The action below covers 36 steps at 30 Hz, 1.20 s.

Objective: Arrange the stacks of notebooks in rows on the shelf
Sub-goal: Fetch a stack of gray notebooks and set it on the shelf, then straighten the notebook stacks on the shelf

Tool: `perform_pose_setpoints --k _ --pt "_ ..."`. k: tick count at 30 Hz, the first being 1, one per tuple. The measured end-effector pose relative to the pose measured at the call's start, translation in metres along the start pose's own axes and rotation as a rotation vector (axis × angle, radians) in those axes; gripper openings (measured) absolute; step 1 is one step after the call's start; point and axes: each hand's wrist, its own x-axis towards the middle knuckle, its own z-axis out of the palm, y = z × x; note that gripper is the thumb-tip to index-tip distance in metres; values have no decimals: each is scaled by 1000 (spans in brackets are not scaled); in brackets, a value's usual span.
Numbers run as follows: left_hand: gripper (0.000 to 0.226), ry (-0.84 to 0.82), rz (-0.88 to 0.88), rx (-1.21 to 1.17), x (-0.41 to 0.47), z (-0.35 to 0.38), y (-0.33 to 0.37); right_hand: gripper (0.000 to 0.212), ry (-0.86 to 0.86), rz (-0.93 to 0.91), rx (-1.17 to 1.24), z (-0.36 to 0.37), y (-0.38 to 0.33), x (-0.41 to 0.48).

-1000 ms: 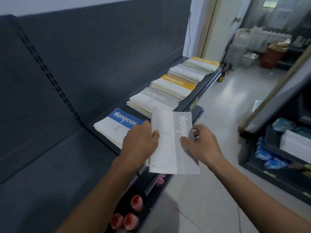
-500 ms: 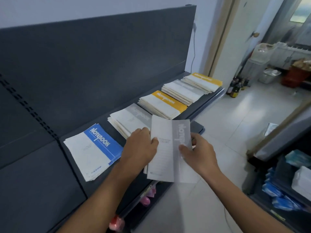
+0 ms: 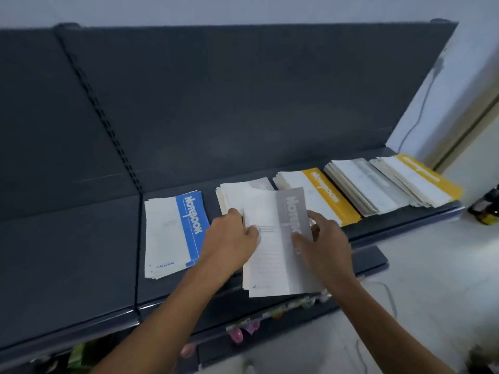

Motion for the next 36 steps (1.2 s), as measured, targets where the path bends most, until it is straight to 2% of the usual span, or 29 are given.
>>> perform_pose_setpoints --k 8,14,24,29,36 --pt "27 71 -102 -4 53 8 -7 54 -49 -125 -216 25 -23 73" --pt "26 160 -161 16 73 20 -12 48 -77 -181 -325 44 -28 110" --pt "29 201 -257 108 76 27 -10 45 -177 -312 -401 53 -22 124" --pt "29 206 -292 152 71 29 -7 32 -215 -368 -417 50 -19 122" --pt "29 238 -363 173 55 26 -17 32 -167 -439 -474 47 -22 118"
